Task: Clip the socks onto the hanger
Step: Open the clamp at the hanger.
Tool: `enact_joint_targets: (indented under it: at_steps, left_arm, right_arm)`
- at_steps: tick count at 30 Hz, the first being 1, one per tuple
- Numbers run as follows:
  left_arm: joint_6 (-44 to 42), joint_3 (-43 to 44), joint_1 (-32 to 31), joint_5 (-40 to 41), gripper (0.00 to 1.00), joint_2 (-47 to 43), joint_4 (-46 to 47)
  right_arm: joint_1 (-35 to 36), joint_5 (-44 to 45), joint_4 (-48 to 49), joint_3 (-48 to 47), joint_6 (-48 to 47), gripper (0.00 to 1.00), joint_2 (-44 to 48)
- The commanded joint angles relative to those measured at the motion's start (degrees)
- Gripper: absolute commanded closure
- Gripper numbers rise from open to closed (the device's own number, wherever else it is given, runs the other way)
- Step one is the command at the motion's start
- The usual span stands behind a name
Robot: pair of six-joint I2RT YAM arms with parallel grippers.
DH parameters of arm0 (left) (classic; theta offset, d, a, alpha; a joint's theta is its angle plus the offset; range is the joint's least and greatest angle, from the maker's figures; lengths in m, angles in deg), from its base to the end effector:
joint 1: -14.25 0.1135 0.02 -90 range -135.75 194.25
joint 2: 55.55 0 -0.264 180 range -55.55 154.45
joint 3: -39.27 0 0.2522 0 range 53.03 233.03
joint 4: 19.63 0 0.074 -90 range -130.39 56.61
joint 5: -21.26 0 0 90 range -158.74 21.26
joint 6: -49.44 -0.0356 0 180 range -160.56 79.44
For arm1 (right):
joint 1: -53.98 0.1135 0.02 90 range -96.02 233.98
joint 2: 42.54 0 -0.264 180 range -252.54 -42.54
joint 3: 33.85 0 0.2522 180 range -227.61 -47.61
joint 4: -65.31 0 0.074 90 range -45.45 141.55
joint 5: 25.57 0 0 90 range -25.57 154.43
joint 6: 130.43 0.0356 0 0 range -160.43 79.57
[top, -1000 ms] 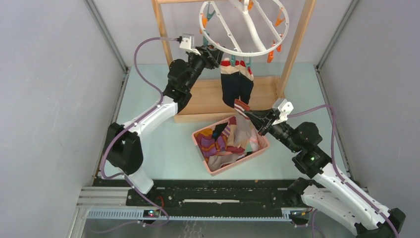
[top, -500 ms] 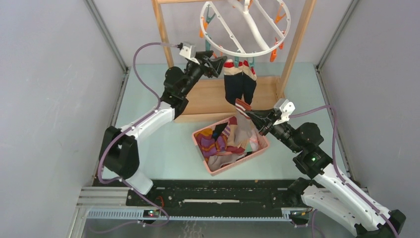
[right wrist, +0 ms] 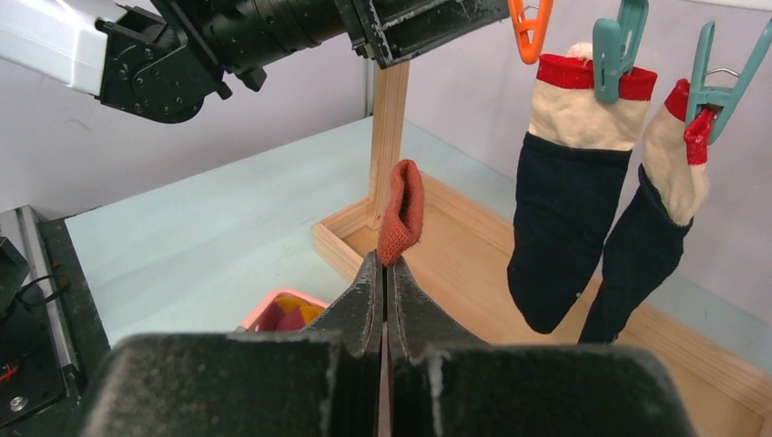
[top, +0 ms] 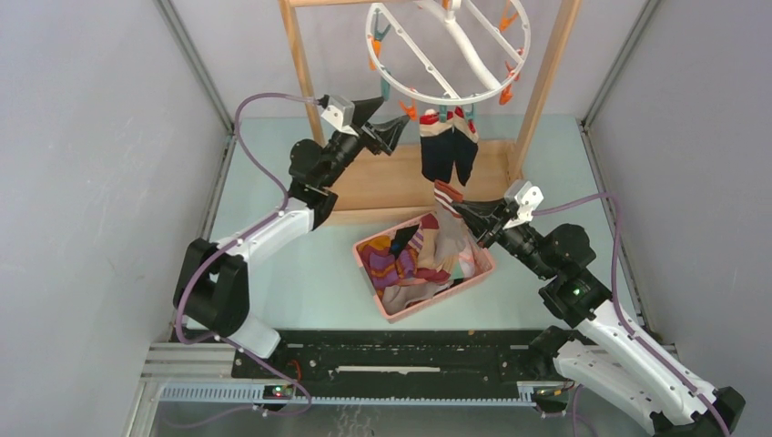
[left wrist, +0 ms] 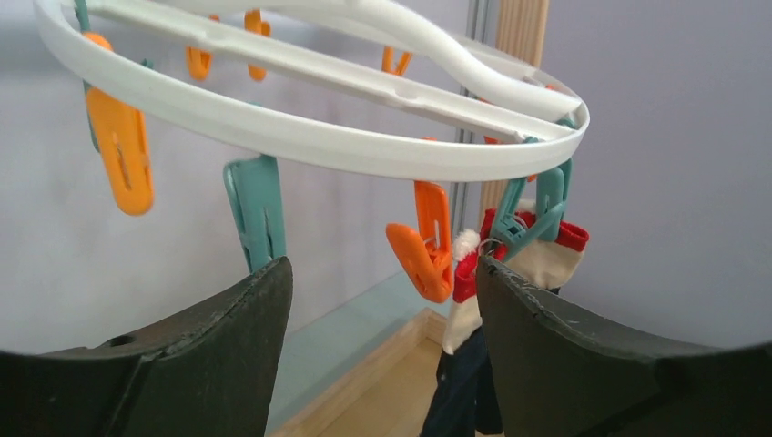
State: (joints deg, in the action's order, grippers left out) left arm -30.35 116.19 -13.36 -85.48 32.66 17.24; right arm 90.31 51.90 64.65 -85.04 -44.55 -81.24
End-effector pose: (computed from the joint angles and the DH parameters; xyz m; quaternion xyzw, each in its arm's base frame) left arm 0.3112 -0.1743 0.3747 0.2015 0.5026 -0.3447 0.7668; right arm 0.1297 0.1049 0.3554 -0.2961 0.5588 0.2801 0.7222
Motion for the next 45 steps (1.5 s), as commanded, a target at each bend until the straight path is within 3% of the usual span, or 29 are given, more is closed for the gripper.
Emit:
enact_joint_targets:
  at_steps: [1,19,24,45]
  left_arm:
    - [-0.1,-1.2,-0.2,0.6,0.23,0.3,9.2]
    - [-1.3,2.5,-5.0,12.3,0.23,4.4,6.7]
    - [-2.7,4.0,-6.1,15.6,0.15,4.8,4.6]
    - [-2.2,6.9,-8.8,19.7,0.12,6.0,3.5]
  right_arm:
    - [-0.6,-0.5,2.4,-0.1,0.4,1.0,0.2]
    - [-2.2,-1.4,2.5,0.0,0.5,1.0,0.1]
    - [-2.5,-1.7,2.6,-0.1,0.8,1.0,0.2]
    - [-3.6,-2.4,3.3,0.7,1.4,1.0,1.1]
